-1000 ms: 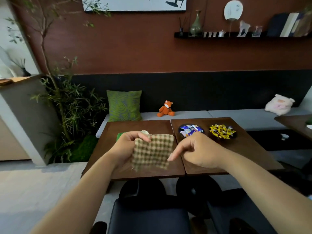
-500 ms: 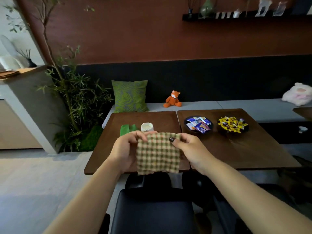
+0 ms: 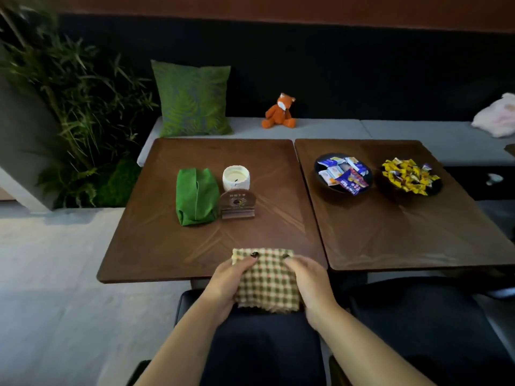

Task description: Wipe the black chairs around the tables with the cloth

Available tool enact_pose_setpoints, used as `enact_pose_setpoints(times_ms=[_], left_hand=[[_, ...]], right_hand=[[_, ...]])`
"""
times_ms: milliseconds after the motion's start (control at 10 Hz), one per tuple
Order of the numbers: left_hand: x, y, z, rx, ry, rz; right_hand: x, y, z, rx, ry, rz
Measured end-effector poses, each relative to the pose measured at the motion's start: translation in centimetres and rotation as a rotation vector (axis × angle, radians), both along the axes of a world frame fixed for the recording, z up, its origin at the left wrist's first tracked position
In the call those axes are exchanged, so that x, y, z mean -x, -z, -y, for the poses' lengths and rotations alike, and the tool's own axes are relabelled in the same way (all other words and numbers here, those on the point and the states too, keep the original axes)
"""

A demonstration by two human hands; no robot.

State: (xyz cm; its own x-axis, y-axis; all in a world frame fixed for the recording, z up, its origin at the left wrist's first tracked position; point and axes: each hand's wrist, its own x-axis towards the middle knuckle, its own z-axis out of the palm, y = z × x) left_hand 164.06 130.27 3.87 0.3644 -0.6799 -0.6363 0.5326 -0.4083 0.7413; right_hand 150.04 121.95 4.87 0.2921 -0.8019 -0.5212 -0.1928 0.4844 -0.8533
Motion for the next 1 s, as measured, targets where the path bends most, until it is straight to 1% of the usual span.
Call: enact_pose_setpoints(times_ms=[100, 200, 300, 400, 500, 600, 700, 800, 900, 1000], left_hand=[[-1.6, 2.6, 1.7, -0.036, -0.008, 0.26], [-3.3, 4.8, 3.9, -0.043, 0.046, 0.514], [-4.7, 6.9, 6.2, -0.153, 0.109, 0.715], [-5.1, 8.8, 6.7, -0.098, 0.109, 0.986], [-4.9, 11.0, 6.2, -0.016, 0.421, 1.295], [-4.4, 13.2, 6.0, -0.113, 0.766, 1.405], [-4.6, 13.9, 6.3, -0.193, 0.891, 1.469], [-5.4, 13.6, 7.2, -0.227, 0.948, 1.496], [-5.5, 12.4, 7.8, -0.234, 0.96, 1.436], [-4.6, 11.1, 7.0, -0.235, 0.94, 1.425]], right_hand=[[-1.4, 3.2, 1.2, -0.004, -0.079, -0.082], [-2.9, 5.5, 3.5, 0.174, -0.097, -0.133], [-4.4, 7.1, 6.0, 0.336, -0.146, -0.22], [-4.8, 8.9, 7.6, 0.561, -0.245, -0.458], [-4.3, 10.4, 7.9, 0.862, -0.398, -0.621], [-3.5, 12.2, 7.0, 1.003, -0.624, -0.695], [-3.1, 13.6, 5.9, 1.014, -0.725, -0.776], [-3.7, 13.7, 5.9, 0.956, -0.716, -0.819], [-4.3, 12.5, 6.6, 0.896, -0.741, -0.793], [-3.7, 11.1, 7.2, 0.838, -0.789, -0.727]])
